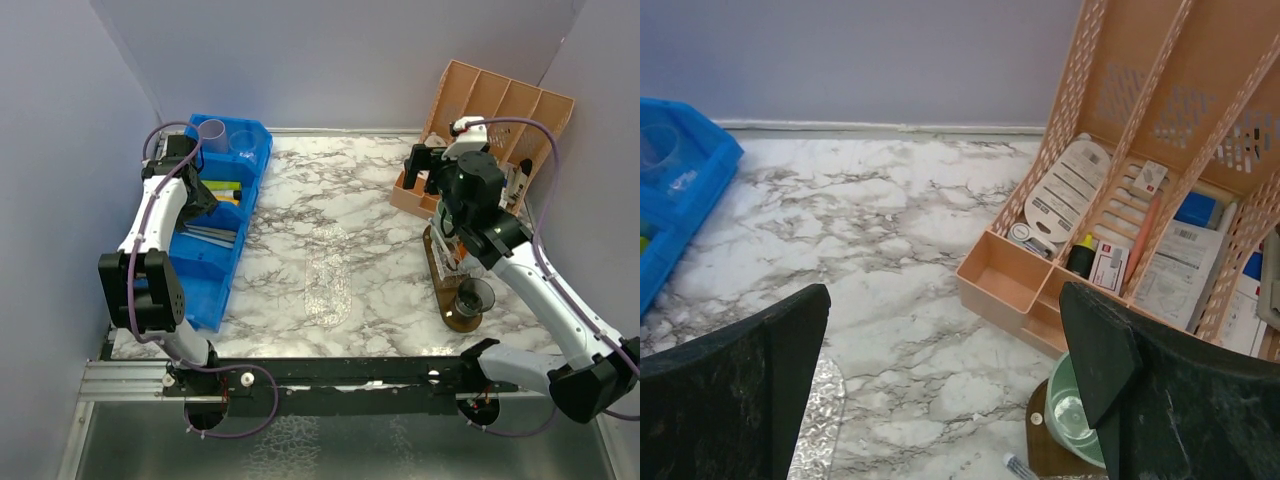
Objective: Prepare toiletry sets of a toothbrush and toothpaste on the tray
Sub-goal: Pick up the toothbrush from the storage box.
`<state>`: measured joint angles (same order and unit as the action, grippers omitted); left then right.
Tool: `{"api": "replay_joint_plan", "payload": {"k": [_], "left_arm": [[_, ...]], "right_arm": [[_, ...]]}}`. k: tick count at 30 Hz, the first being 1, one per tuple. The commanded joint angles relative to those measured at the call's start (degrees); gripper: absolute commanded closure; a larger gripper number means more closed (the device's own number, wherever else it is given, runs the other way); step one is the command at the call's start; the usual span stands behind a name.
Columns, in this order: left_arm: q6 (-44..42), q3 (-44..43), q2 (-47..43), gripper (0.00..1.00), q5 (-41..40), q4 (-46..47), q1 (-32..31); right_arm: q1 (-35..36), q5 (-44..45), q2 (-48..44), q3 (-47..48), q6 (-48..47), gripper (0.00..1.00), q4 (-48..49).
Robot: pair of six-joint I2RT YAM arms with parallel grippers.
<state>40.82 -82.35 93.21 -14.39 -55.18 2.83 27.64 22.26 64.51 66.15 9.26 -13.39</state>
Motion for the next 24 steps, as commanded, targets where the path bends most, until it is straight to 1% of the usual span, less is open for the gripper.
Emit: {"api": "replay_joint_plan", "payload": {"k": [1,2,4,7,13,15,22,24], "left_arm": [[5.1,-2.8,3.5,0.47,1.1,-3.0,2.7],[5.9,-3.1,5.5,0.49,2.3,-3.0,3.3],[7.4,-3.6,7.4,0.51,4.0,-3.0,3.8],[9.9,-3.8,9.1,0.51,4.9,-2.3,3.8],[13.9,-4.9,14.4,0.59,7.0,-2.1,3.8],[14.8,-5.7,16.0,0.6,7.3,-2.0,3.8],[19.9,-3.9,17.3,0.67,8.2,-2.1,4.6],[21.3,-2.7,17.5,0.67,8.7,-1.6,4.8]], "right_arm": [[0.0,2.3,3.3,-0.3,-3.7,0.0,3.8],[0.0,2.4,4.2,0.0,-3.9,0.0,4.1],[0.0,2.9,5.9,1.1,-4.1,0.0,4.6],[-0.1,2.8,8.1,2.1,-5.8,0.0,6.0],[-0.1,3.6,10.7,3.8,-10.1,0.0,9.0],[-0.7,3.6,11.3,3.9,-10.3,0.0,9.7],[-2.9,3.7,13.1,5.3,-10.0,0.0,10.2],[-3.3,3.5,13.3,5.5,-10.0,0.0,10.2]]}}
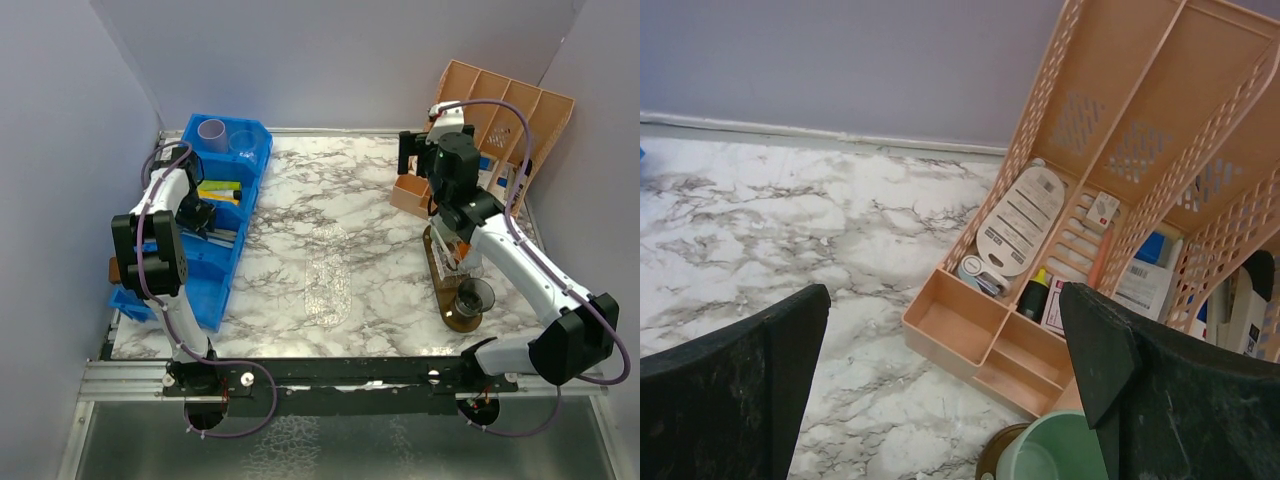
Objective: Prepare toiletry sets of a toothbrush and toothpaste on the tray
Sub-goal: Pick up the toothbrush from the storage box.
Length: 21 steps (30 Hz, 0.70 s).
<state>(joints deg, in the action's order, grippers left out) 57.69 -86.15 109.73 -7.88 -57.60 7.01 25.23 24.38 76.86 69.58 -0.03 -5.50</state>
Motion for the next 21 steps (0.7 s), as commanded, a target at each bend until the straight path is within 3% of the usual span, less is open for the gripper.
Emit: {"api": "replay_joint_plan", "payload": {"k": [1,11,21], "left_arm": [[5.0,1.5,1.1,0.68,2.5,1.2,0.6],[13.1,13.1,-4.4,0.71,5.0,9.5,1.7],[16.4,13.6,-7.7,0.7,3.0,11.7,2.2]], "right_arm": [[-1.1,1.3,1.0,2.1,-0.6,0.0,2.3],[-2.3,0.3,1.0,2.3,-0.4,0.0,1.7],[-3.0,-0.4,0.1,1.4,0.3,0.0,1.0]]}}
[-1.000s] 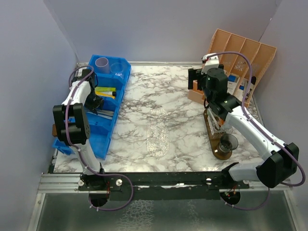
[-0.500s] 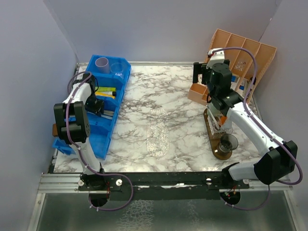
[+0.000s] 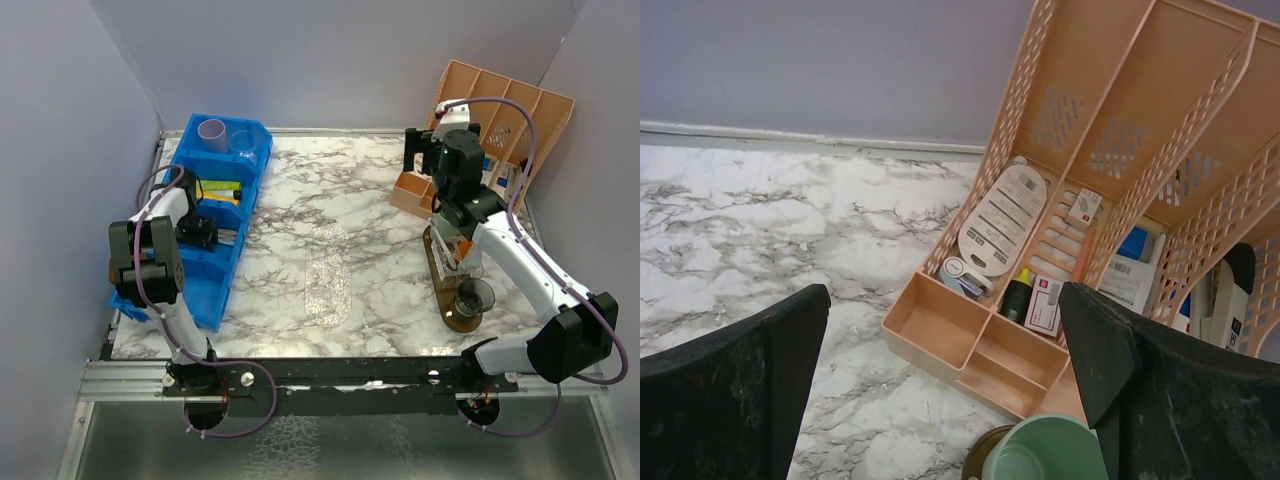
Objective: Prepare toiletry sets of a toothbrush and toothpaste on the tray
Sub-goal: Pick up the toothbrush from the storage box.
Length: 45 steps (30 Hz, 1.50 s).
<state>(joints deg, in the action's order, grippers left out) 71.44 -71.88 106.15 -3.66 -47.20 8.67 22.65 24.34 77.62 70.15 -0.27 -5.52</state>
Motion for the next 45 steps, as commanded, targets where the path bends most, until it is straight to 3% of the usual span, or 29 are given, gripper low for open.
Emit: {"api": "replay_joint_plan", "payload": {"k": [1,24,35,45], "left_arm": [[2.9,-0.8,-4.8,0.69,-1.7,1.2,0.7],[7.5,1.8,-1.2,0.65,-0.3,5.9,2.1],[10.1,4.5,-2.7,0.7,-1.9,4.9,1.5],[11.1,5.5,-2.3,0.63,-4.0,5.4,-0.1]], "right_arm": [[-0.4,-0.4,-0.7,0.8,0.7,0.0,1.0],[-0.4,0.3,-1.7,-0.3,1.6,0.0,1.3],[-0.5,0.2,-1.9,-0.5,1.8,0.0,1.3],[-0.5,-0.1,-2.8,-0.9,1.5,0.0,1.1]]}}
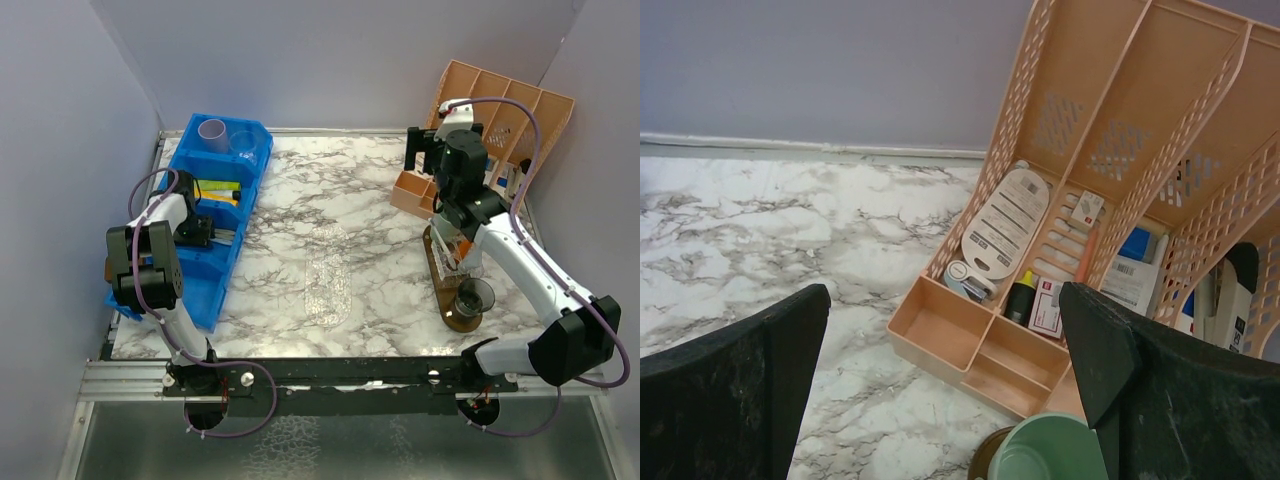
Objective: Prepare toiletry sets of a toothbrush and toothpaste on the tray
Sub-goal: Pick up the toothbrush from the storage box.
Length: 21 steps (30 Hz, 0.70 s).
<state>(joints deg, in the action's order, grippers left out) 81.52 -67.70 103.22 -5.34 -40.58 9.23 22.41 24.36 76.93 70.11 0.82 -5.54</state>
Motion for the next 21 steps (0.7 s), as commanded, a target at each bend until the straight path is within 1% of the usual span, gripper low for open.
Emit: {"api": "replay_joint_plan", "payload": {"k": [1,10,16,19,21], "left_arm": [[1.1,0.9,0.7,0.64,-2.6,-1.7,-1.0],[3.6,-0.2,1.2,0.6,-5.1,-5.0,-3.1],[3.9,0.4,1.4,0.68,-4.7,-6.0,-3.6],[4.4,1.6,0.5,0.74,-4.2,-6.4,-3.6],[4.6,2.2,-0.2,0.75,-3.7,-6.6,-3.6]], "right_arm": [[-0.3,-0.1,-2.1,-0.8,0.4,0.0,1.1],[-0.6,-0.5,-2.9,-1.8,0.8,0.0,1.6],[-0.7,-0.4,-3.7,-2.4,0.9,0.0,1.3],[-0.7,-0.2,-4.0,-2.6,0.9,0.0,1.2],[-0.7,-0.3,-4.1,-2.7,1.0,0.0,1.2]]}}
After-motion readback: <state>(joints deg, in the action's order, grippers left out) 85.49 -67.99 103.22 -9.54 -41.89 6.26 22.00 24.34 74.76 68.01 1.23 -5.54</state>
